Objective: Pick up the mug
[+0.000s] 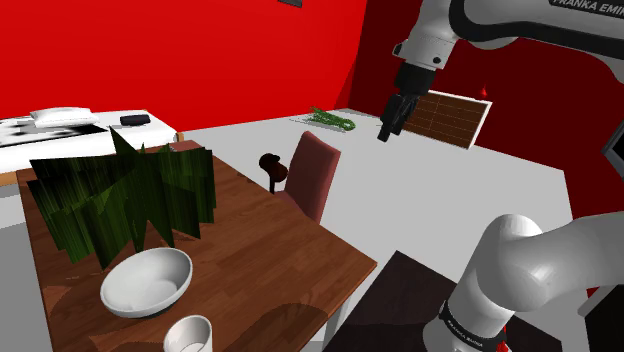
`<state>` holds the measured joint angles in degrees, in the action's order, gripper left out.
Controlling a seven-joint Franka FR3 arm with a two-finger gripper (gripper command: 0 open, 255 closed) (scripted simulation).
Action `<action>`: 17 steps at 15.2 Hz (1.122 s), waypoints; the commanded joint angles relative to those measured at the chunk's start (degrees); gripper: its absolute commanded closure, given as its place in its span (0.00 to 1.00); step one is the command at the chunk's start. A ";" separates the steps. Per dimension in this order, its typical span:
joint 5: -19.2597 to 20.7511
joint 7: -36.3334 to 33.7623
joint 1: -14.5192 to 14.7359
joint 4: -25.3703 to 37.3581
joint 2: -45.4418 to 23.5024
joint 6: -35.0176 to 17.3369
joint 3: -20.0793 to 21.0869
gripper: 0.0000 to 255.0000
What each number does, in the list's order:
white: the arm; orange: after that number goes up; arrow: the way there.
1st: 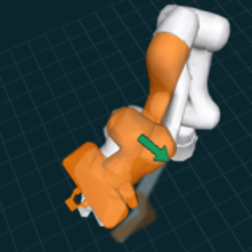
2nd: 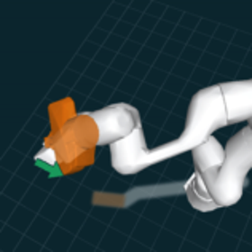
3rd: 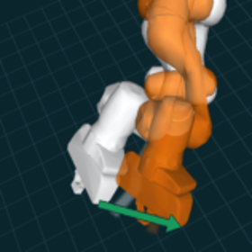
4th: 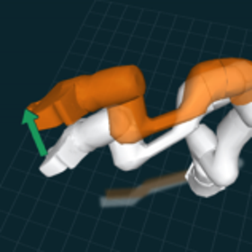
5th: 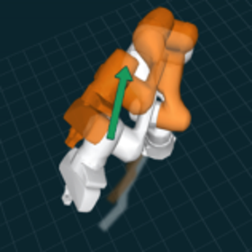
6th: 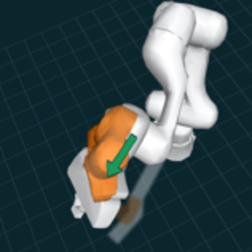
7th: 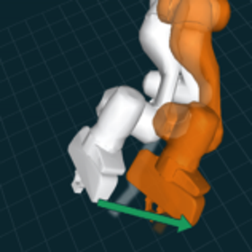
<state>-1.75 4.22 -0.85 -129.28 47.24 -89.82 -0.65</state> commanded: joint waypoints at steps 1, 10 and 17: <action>0.00 0.00 0.00 0.00 0.00 0.00 0.00 0.00; -5.23 -8.06 2.80 -8.28 -4.37 -12.06 8.62 0.00; -8.47 -14.24 4.79 -10.93 -12.06 -22.23 15.72 0.00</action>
<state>-9.85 -9.07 3.76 -140.31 37.00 -110.27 13.96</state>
